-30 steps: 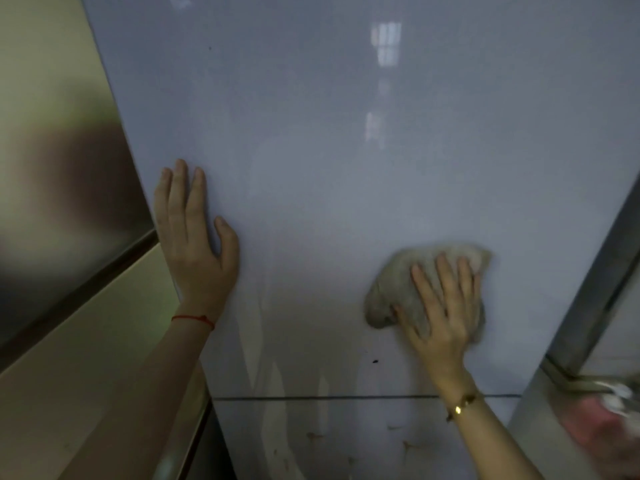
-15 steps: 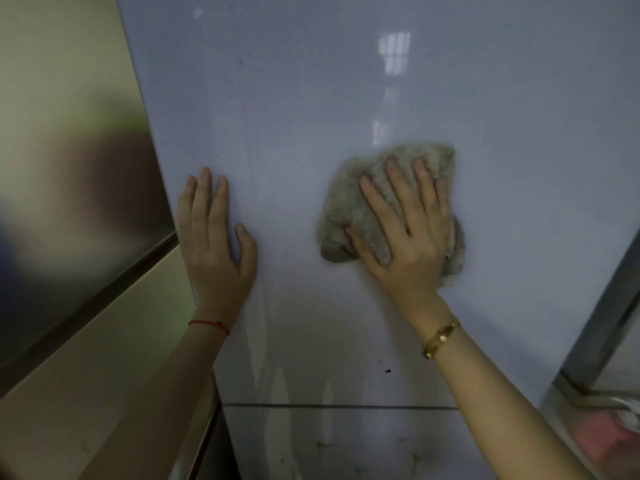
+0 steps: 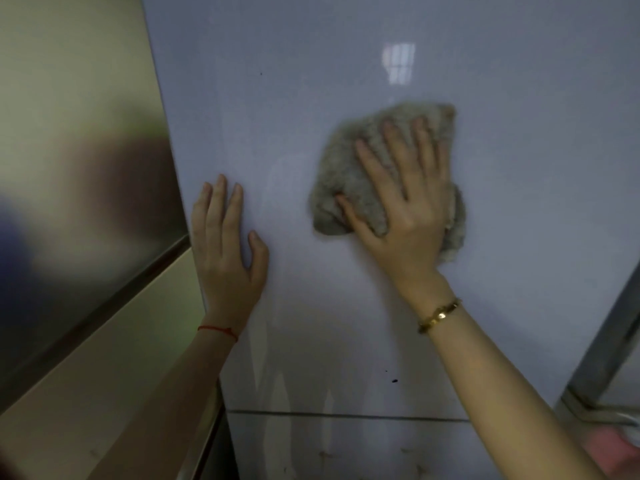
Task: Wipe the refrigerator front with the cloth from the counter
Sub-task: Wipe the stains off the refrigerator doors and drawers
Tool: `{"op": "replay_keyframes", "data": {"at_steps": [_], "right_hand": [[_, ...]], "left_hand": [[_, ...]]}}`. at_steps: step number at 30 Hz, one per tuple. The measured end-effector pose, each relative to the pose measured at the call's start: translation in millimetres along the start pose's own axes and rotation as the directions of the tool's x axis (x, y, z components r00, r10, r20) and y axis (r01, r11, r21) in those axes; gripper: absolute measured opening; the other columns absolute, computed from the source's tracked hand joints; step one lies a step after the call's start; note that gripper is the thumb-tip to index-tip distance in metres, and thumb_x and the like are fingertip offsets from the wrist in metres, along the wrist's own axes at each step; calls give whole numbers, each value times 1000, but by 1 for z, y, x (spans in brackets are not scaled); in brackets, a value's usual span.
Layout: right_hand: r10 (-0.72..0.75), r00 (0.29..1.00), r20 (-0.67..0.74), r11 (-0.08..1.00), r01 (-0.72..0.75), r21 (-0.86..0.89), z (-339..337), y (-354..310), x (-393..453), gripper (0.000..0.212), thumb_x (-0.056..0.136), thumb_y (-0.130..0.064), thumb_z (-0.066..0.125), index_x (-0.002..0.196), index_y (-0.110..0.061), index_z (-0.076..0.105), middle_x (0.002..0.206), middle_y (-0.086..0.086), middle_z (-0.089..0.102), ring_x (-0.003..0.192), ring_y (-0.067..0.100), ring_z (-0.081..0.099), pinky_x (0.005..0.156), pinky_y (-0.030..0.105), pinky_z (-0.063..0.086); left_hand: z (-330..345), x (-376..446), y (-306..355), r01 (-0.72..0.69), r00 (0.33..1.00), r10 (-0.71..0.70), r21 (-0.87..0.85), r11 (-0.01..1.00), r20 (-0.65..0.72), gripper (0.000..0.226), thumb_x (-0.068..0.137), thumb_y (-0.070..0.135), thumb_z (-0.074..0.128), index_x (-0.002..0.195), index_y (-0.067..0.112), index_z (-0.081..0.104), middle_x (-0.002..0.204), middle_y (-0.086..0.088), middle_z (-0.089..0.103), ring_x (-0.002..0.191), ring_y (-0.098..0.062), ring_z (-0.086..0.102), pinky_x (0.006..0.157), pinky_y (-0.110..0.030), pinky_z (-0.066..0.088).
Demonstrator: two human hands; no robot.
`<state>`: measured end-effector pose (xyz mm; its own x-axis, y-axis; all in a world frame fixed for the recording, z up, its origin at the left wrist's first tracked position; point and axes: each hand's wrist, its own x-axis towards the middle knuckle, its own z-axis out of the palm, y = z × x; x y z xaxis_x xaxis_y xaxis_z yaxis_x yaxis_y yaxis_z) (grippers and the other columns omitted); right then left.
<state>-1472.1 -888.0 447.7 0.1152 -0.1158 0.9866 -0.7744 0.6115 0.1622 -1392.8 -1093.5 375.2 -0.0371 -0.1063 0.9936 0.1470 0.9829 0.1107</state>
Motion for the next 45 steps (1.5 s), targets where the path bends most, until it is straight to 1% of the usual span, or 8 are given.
{"op": "replay_keyframes", "data": {"at_steps": [6, 8, 14, 21, 27, 30, 37, 45], "right_hand": [[-314, 908, 278, 949, 303, 82, -13, -10, -82, 53, 90, -18, 73, 140, -12, 56, 151, 13, 47, 146, 33, 38, 125, 46, 24], [-283, 922, 262, 959, 280, 52, -23, 6, -79, 41, 100, -24, 57, 140, -14, 56, 151, 14, 46, 146, 34, 38, 126, 45, 21], [22, 999, -34, 1000, -22, -7, -1, 7, 28, 50, 94, -38, 70, 134, -9, 62, 144, 19, 53, 141, 43, 40, 122, 55, 30], [-334, 914, 229, 942, 333, 44, -6, -5, -37, 61, 84, -22, 80, 139, -10, 57, 151, 14, 47, 146, 35, 38, 125, 48, 25], [13, 996, -83, 1000, -15, -24, 1, 16, 63, 47, 98, -38, 64, 134, -8, 61, 143, 19, 54, 140, 43, 42, 122, 54, 29], [-23, 996, -81, 1000, 24, 15, 14, -2, 84, 51, 96, -45, 64, 134, -11, 62, 144, 17, 55, 140, 42, 42, 121, 53, 32], [-257, 959, 121, 966, 254, 40, 2, -20, -56, 56, 83, -16, 84, 134, -11, 62, 145, 12, 55, 141, 29, 43, 122, 43, 33], [-286, 884, 371, 951, 309, -3, -64, 17, -195, 37, 103, -13, 51, 140, -17, 53, 139, 5, 55, 111, 27, 55, 99, 38, 48]], "left_hand": [[-1, 1, 0, -6, 1000, 6, 9, 1000, 0, 48, 96, 8, 47, 142, -4, 41, 153, -18, 35, 147, -36, 27, 123, -49, 23], [-1, 2, 1, 3, 1000, -3, -5, 1000, 2, 47, 96, 7, 47, 142, -5, 42, 152, -19, 36, 147, -36, 27, 123, -52, 25], [0, 1, -1, 11, 1000, -11, -5, 1000, 6, 48, 96, 8, 48, 142, -4, 41, 152, -19, 36, 148, -34, 26, 123, -50, 24], [-1, 2, 0, -8, 1000, 8, 9, 1000, 1, 48, 96, 8, 47, 143, -1, 40, 153, -16, 35, 148, -33, 27, 123, -48, 24], [0, 1, 0, 6, 1000, -6, 23, 1000, -6, 50, 95, 7, 50, 143, 0, 41, 154, -14, 36, 149, -30, 26, 124, -44, 23], [0, 1, 0, 7, 1000, -7, 20, 1000, -5, 50, 95, 9, 49, 144, 1, 40, 154, -12, 35, 149, -30, 26, 124, -44, 23], [-6, -9, 2, 13, 998, -14, 23, 1000, 62, 51, 96, 9, 51, 144, -2, 39, 155, -16, 32, 149, -33, 24, 125, -45, 20], [-41, -112, 20, 52, 955, -48, -7, 999, 294, 39, 97, 13, 49, 134, 1, 53, 140, -12, 52, 134, -29, 46, 111, -43, 42]]}}
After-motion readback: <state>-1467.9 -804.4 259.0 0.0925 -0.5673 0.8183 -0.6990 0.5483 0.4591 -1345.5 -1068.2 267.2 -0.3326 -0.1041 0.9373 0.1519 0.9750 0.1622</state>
